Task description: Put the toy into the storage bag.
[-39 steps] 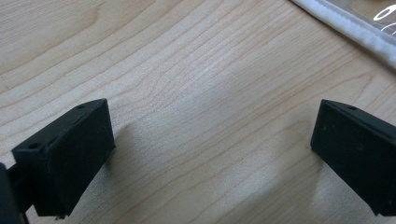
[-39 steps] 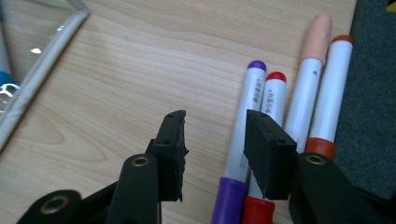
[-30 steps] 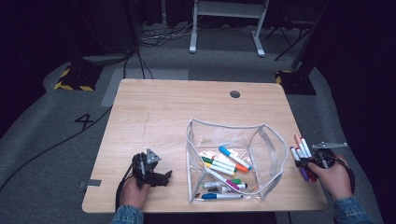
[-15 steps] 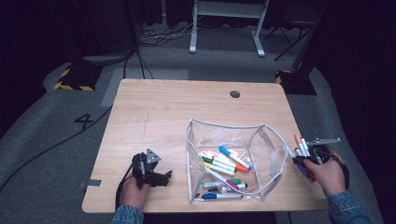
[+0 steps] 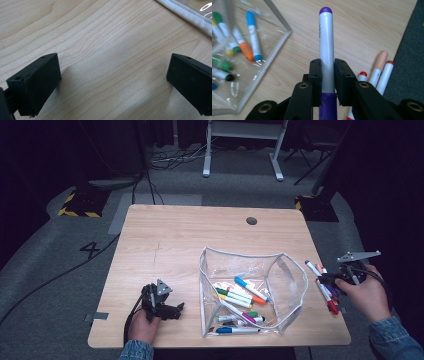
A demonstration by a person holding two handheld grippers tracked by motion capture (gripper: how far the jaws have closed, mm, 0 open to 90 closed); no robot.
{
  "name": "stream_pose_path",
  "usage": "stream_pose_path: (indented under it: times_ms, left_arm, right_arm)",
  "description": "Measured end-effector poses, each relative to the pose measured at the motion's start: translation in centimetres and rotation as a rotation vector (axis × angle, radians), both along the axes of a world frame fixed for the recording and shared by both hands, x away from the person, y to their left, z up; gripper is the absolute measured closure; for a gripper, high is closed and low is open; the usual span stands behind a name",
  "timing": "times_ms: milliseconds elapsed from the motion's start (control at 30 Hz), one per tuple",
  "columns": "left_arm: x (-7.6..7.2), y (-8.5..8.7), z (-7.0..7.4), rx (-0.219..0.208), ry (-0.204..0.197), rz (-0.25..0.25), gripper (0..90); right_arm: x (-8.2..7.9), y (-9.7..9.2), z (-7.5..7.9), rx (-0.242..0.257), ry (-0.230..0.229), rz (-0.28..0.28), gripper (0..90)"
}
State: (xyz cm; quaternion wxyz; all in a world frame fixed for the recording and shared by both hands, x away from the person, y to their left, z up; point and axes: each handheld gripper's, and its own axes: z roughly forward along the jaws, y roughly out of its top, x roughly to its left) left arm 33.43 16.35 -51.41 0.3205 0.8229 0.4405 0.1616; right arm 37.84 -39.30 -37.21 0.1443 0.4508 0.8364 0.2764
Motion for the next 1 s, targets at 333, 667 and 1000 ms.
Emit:
stream_pose_path:
  times_ms: [333,667,1000]
  left_arm:
    - [-0.2,0.0,0.0,0.000,0.000,0.008,0.0]
    - [-0.2,0.0,0.0,0.000,0.001,0.010,0.0]
    - [-0.1,0.0,0.0,0.000,-0.002,0.008,0.0]
  right_arm:
    - [-0.5,2.8,5.3,-0.005,-0.040,0.147,77.1]
    - [-0.8,6.9,8.9,-0.012,-0.064,0.300,77.1]
    - [-1.0,11.2,9.7,-0.043,-0.035,0.446,77.1]
